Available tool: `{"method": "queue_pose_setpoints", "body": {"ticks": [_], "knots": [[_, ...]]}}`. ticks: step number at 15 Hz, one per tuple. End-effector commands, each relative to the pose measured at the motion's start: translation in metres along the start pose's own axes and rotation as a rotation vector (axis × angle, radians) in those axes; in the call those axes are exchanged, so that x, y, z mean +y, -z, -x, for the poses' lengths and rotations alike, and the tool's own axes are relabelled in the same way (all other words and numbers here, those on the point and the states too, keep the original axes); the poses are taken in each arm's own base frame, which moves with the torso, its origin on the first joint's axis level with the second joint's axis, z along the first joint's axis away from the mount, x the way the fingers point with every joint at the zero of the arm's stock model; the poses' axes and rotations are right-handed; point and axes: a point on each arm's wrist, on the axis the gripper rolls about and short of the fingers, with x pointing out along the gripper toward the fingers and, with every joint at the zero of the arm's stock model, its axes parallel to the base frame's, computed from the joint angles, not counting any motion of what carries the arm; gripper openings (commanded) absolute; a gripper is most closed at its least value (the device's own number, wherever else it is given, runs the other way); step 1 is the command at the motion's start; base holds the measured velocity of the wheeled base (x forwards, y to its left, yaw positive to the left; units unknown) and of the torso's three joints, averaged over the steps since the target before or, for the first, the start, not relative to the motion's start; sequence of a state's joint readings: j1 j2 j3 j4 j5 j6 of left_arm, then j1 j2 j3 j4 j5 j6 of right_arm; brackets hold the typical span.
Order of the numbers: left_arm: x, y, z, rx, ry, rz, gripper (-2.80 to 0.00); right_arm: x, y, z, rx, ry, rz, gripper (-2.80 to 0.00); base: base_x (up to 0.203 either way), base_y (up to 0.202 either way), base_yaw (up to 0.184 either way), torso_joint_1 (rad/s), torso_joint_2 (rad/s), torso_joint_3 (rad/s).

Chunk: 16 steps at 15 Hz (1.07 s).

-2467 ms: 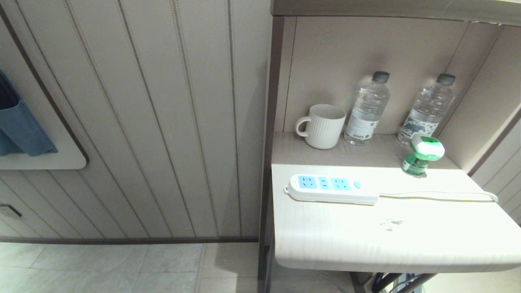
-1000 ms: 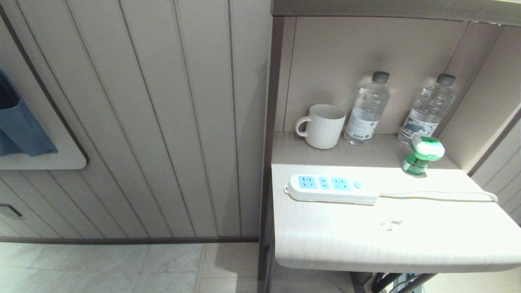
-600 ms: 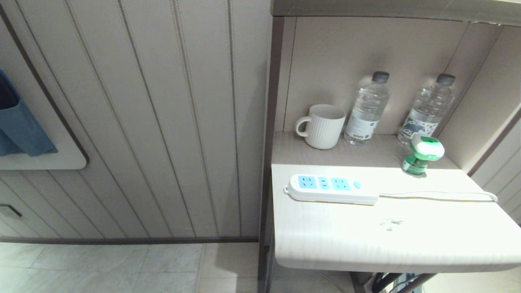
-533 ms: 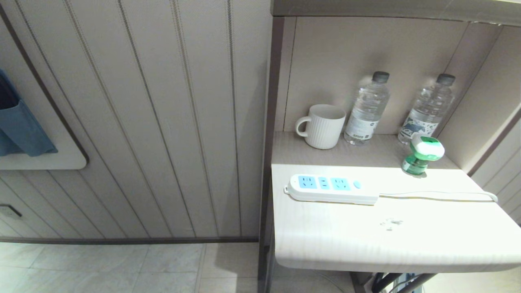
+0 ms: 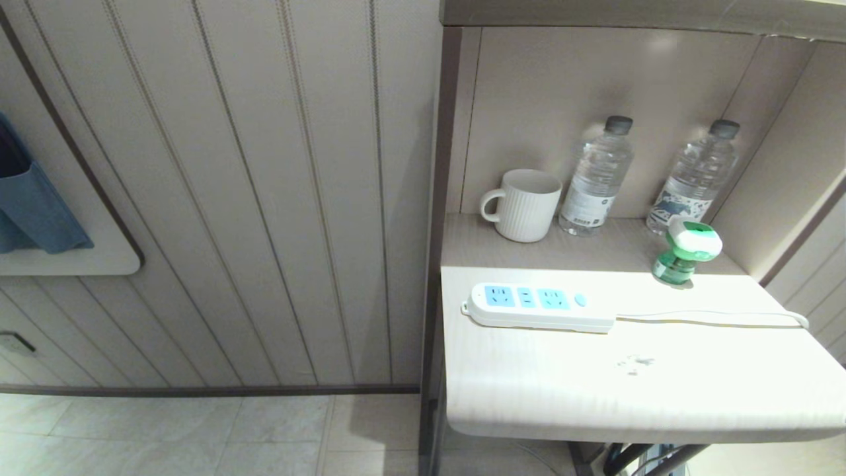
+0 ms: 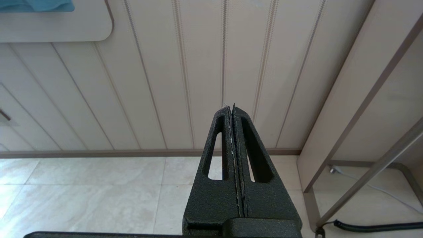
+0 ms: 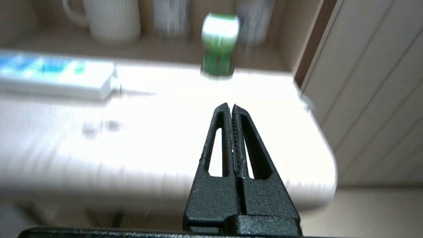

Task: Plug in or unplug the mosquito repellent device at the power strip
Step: Pick up the mosquito repellent liquid

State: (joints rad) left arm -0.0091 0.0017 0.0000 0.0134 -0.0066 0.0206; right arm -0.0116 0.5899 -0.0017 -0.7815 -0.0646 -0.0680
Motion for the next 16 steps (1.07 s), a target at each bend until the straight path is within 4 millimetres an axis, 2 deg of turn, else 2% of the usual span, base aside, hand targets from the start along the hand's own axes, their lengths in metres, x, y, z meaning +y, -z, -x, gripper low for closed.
{"method": "queue_pose_setpoints", "body": {"ticks": [1,4,7,10,15,16], "knots": [[0.000,0.000,0.000,0.002,0.000,0.001,-2.80,0.000,-0.032,-0.033,-0.205,0.035,0.058,-2.80,0.000,0.000,0.000,0.000,0.00,0.000],[0.000,0.000,0.000,0.002,0.001,0.001,-2.80,0.001,-0.035,-0.051,-0.200,0.034,0.072,-2.80,0.000,0.000,0.000,0.000,0.00,0.000],[0.000,0.000,0.000,0.002,0.002,0.000,-2.80,0.003,-0.033,-0.080,-0.197,0.050,0.037,-2.80,0.000,0.000,0.000,0.000,0.00,0.000],[0.000,0.000,0.000,0.002,0.001,-0.001,-2.80,0.005,-0.037,-0.111,-0.200,0.187,-0.172,-2.80,0.000,0.000,0.000,0.000,0.00,0.000],[0.000,0.000,0.000,0.002,0.000,-0.001,-2.80,0.011,-0.022,-0.130,-0.106,0.194,-0.189,-2.80,0.000,0.000,0.000,0.000,0.00,0.000],[0.000,0.000,0.000,0.002,0.001,0.000,-2.80,0.013,-0.019,-0.133,-0.082,0.185,-0.187,0.00,0.000,0.000,0.000,0.000,0.00,0.000]]}}
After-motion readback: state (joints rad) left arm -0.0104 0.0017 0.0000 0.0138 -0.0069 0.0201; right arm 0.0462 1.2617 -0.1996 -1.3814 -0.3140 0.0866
